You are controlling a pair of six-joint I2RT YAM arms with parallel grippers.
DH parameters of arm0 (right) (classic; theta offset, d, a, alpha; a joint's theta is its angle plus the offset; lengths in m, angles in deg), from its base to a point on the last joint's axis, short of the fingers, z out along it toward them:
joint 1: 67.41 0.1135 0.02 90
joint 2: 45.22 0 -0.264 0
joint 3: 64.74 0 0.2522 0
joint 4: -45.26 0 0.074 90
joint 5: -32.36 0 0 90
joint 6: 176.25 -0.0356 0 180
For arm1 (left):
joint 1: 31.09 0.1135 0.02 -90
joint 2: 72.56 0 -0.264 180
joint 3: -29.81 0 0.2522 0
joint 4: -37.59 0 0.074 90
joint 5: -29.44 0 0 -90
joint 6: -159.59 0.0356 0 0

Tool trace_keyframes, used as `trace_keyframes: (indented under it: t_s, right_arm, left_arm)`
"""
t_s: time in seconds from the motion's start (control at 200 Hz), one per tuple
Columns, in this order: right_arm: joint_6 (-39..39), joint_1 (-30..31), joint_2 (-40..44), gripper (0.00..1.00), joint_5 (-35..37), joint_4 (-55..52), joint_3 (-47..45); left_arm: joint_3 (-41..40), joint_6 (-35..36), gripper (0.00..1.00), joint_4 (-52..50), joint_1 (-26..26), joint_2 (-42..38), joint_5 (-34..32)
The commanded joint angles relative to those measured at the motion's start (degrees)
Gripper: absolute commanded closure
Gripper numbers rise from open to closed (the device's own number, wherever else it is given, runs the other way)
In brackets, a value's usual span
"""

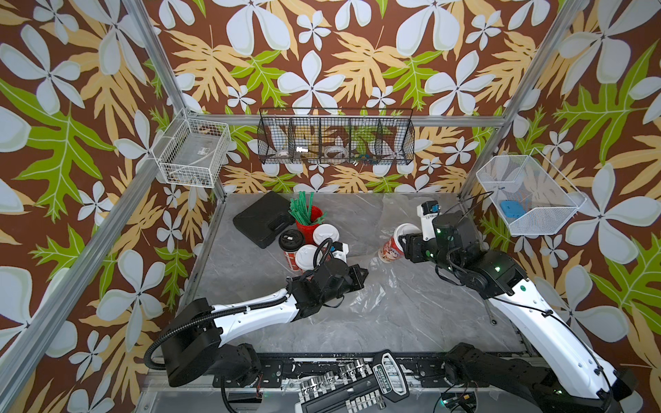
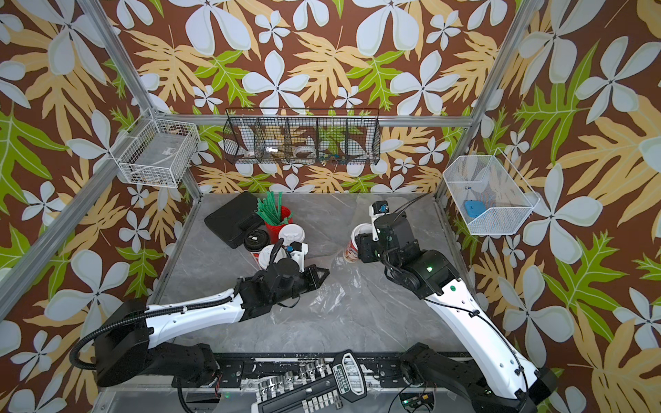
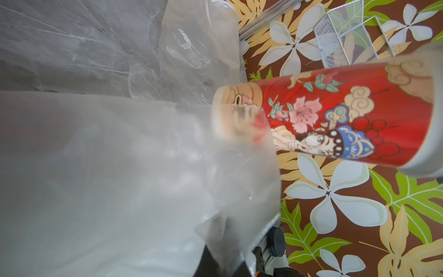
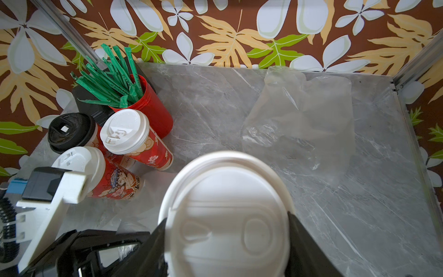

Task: Pack milk tea into plastic carrier bags
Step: Place the milk tea cup in the plastic carrier bag.

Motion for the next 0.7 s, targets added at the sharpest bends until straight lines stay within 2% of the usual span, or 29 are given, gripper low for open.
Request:
trace_keyframes:
  t_s: [0.0,0.235,0.696]
  right_arm:
    - [-1.1,0.0,1.1,0.38,-0.2,-0.9,-0.1]
    - [-3.0,0.0,3.3,0.39,-3.9,-1.3,0.2]
    - [-5.7,0.0,3.1,0.40,-11.7,-1.8,1.8]
  left_arm:
    - [2.2,0.6,1.00,5.2,1.6,1.3,1.4]
    - [7.4,3.5,1.00,7.7,3.6,4.9,3.8]
    - [3.9,3.4,1.00,17.4,6.4,5.9,5.1]
